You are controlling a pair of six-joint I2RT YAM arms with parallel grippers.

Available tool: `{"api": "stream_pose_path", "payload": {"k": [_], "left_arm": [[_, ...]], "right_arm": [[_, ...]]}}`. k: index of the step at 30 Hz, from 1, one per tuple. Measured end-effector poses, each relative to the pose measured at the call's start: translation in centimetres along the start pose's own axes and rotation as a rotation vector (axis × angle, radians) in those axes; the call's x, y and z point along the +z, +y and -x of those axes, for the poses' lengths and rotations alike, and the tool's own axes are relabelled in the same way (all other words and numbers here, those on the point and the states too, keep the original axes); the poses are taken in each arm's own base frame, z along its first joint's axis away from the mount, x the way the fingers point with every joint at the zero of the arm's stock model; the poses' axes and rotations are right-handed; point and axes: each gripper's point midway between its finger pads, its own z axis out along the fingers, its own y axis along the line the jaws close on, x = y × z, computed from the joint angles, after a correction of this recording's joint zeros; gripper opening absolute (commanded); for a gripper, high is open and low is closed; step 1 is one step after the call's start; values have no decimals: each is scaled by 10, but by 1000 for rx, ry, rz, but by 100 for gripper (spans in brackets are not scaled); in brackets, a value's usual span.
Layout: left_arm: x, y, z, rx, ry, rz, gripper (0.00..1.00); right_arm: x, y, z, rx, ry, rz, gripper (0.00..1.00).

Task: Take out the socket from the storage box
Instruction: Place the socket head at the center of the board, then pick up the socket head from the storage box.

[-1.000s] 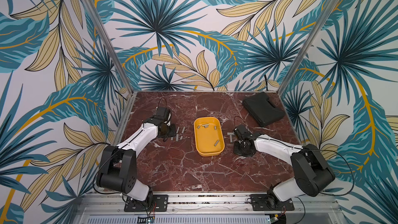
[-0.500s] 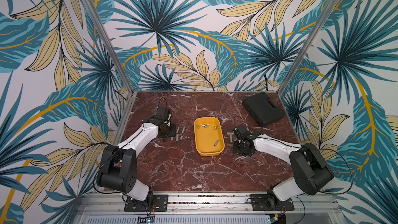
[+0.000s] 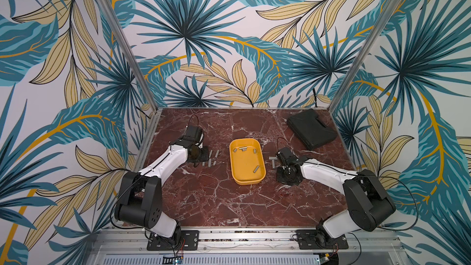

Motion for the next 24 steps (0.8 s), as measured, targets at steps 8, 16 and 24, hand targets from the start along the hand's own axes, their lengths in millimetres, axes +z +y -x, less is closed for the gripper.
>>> {"api": "stream_pose_path", "payload": {"k": [8, 16, 24], "left_arm": [[-12, -40, 23, 89, -36, -33, 41], [-4, -113, 32, 237, -36, -98, 40], [32, -170, 19, 360, 33, -121, 40]], "right_arm": [[-39, 1, 28, 14, -92, 50, 23], [-75, 5, 61, 16, -190, 102, 24], [-72, -4, 62, 29, -183, 87, 24]]}}
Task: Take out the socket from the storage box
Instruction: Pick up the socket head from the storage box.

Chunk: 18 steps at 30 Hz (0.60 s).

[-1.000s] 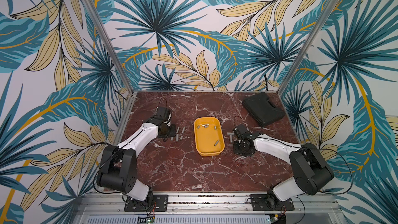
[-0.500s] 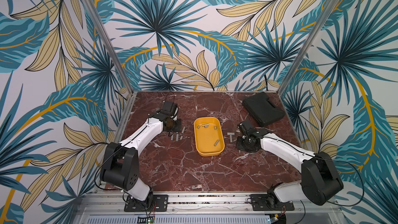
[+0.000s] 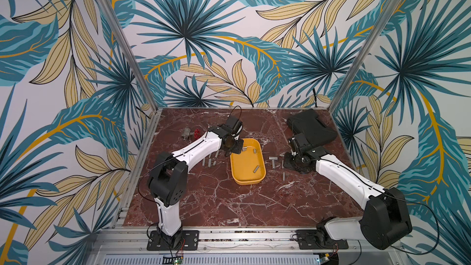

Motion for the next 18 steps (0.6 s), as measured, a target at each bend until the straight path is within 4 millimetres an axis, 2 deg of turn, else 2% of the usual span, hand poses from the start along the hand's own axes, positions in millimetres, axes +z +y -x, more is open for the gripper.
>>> {"api": "stream_pose_path", "payload": {"k": [3, 7, 13, 18], "left_arm": [[16, -12, -1, 36, 34, -3, 40], [32, -19, -3, 69, 65, 1, 40], [46, -13, -8, 91, 92, 41, 40], [58, -9, -2, 117, 83, 68, 40]], "right_arm": [[1, -4, -1, 7, 3, -4, 24], [0, -6, -1, 14, -1, -3, 24], [2, -7, -4, 16, 7, 1, 24], [3, -6, -6, 16, 14, 9, 24]]}}
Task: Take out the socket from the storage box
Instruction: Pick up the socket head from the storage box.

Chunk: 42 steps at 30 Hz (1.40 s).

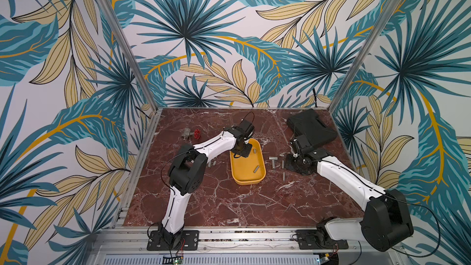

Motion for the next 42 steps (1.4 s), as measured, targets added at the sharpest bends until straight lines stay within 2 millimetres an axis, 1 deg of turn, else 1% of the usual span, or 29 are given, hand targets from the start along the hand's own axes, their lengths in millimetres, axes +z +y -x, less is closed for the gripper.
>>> {"api": "stream_pose_path", "payload": {"k": [4, 8, 13, 15, 17, 22, 27, 32, 37, 39, 42], "left_arm": [[4, 1, 10, 38, -21, 14, 40], [9, 1, 27, 77, -51, 27, 38], [23, 1, 37, 115, -54, 39, 34], [30, 1, 35, 126, -42, 41, 31], [34, 2, 31, 131, -26, 43, 30], [35, 2, 30, 134, -20, 43, 27], [36, 2, 28, 132, -19, 40, 26], [44, 0, 18, 124, 0, 27, 26], [43, -3, 16, 112, -11, 19, 26], [43, -4, 16, 113, -14, 19, 21], [43, -4, 18, 104, -23, 16, 18]], "right_arm": [[2, 0, -2, 0, 6, 2, 24], [4, 0, -4, -1, 12, 1, 24], [4, -1, -4, 0, 14, 0, 23], [5, -1, -5, 0, 14, -1, 23], [5, -2, -5, 0, 15, -1, 23], [5, -2, -5, -1, 16, -2, 23], [5, -2, -6, -1, 18, 0, 23], [5, -2, -6, 0, 19, 0, 23], [7, -3, -8, -1, 22, -3, 23], [7, -3, -8, -1, 22, -2, 23], [7, -2, -7, -1, 21, -1, 23]]}}
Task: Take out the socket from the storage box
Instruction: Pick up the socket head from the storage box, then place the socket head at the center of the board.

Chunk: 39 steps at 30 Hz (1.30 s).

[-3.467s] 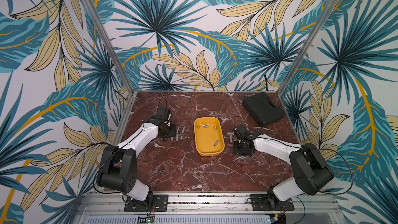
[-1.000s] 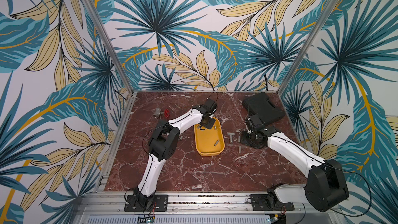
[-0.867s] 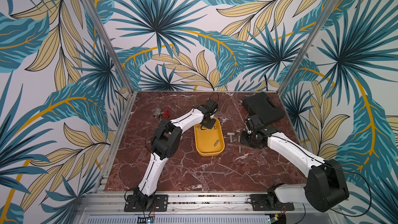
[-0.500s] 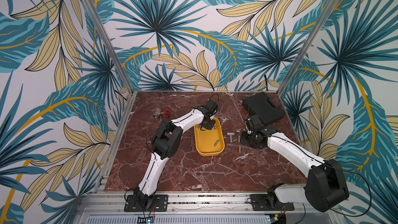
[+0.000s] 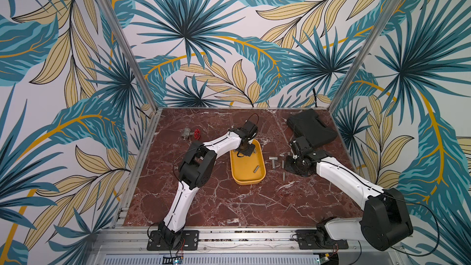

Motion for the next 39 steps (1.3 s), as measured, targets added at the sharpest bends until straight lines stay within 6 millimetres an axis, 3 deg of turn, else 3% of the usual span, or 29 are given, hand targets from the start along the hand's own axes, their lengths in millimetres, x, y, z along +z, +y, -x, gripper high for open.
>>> {"api": "stream_pose_path", "payload": {"k": [6, 10, 12, 16, 19, 21, 23, 26, 29, 31, 39], "left_arm": [[-1, -1, 2, -11, -9, -4, 15], [-15, -2, 1, -27, -20, -14, 15], [-35, 2, 7, -43, -53, -20, 15], [-105, 16, 22, -105, -189, -39, 15], [-154, 53, 18, -195, -287, -16, 15], [-169, 83, 2, -266, -305, 20, 15], [-167, 113, -26, -348, -273, 60, 15], [-144, 142, -80, -458, -162, 110, 15], [-123, 144, -130, -518, -38, 125, 15], [-117, 139, -153, -539, 11, 125, 15], [-114, 132, -185, -587, 53, 128, 15]], "right_arm": [[0, 0, 0, 0, -1, 1, 23], [0, 0, 0, 0, -2, 0, 23], [0, 0, 1, 0, -2, 0, 23], [0, 0, 1, -1, -3, 0, 23], [1, 0, 1, -5, -1, 0, 23], [2, 1, 2, -6, 2, 2, 23], [4, 3, 2, -6, 7, 5, 23], [6, 4, 2, -13, 17, 7, 23], [8, 6, 3, -15, 22, 11, 23], [8, 8, 4, -18, 22, 15, 23], [9, 12, 7, -28, 24, 23, 23]]}}
